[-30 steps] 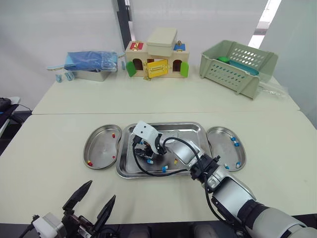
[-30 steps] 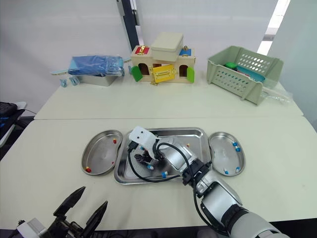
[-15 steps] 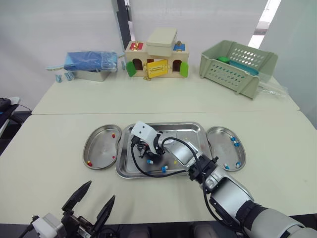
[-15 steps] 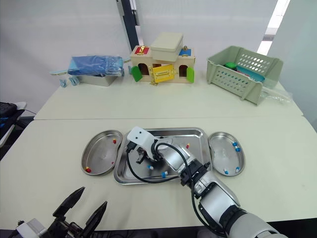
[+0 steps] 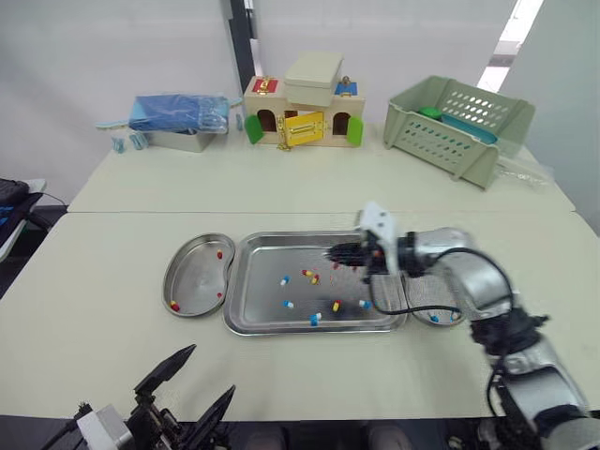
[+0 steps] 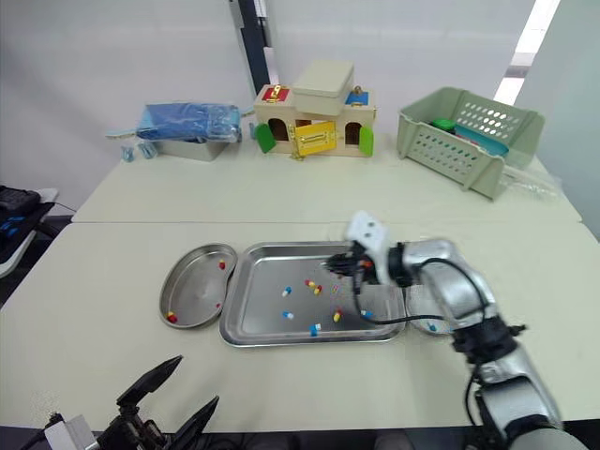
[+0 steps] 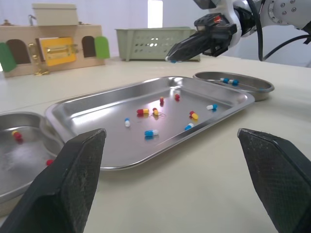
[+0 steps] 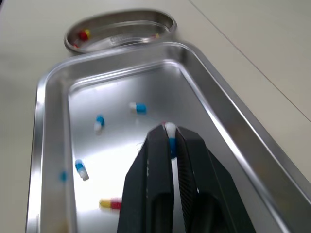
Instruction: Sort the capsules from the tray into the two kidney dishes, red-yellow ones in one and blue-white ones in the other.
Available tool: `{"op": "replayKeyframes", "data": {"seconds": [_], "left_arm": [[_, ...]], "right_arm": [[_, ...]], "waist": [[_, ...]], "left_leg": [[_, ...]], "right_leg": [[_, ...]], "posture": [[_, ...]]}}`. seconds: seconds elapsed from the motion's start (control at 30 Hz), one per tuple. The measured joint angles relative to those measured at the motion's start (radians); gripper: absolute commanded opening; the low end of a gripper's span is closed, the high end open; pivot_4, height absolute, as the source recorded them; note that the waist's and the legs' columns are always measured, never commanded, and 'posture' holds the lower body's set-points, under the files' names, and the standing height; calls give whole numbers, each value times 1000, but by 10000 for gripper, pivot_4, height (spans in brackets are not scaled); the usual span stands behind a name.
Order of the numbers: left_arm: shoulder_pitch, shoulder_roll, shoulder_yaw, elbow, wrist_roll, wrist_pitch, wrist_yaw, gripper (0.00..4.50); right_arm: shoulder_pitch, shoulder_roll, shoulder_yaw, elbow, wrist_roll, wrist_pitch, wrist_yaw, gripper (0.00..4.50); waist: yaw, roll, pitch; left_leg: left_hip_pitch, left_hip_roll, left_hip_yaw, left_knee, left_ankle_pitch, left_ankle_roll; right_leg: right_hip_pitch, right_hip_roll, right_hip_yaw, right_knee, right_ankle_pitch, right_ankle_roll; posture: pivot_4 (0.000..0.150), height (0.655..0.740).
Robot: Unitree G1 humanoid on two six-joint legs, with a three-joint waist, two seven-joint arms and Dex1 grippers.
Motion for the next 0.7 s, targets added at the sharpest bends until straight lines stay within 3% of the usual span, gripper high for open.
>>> {"op": "replayKeyframes", "data": {"seconds": [0.23,0.47,0.7], "left_arm": [[-53,69,-31,22,-9,5,-99,45000],[-126,97,-46,62,-21,-2,-193,45000],[-134,94,-46,73,-42,-2,-209,45000]], "right_arm": [[167,-285,-119,36,28,-110,142,230],[244,-347,-127,113,-7,-206,151,230],[244,-355,-127,115,-15,-222,145,17009]], "waist": [[1,0,0],[-3,0,1],[2,0,1]], "left_leg": [[1,0,1,1,0,0],[2,0,1,1,0,0],[2,0,1,1,0,0]], "right_leg": [[2,0,0,-1,0,0],[2,0,1,0,0,0],[3,0,1,-1,0,0]], "posture": [[1500,7400],[1500,7400],[1500,7400]]}}
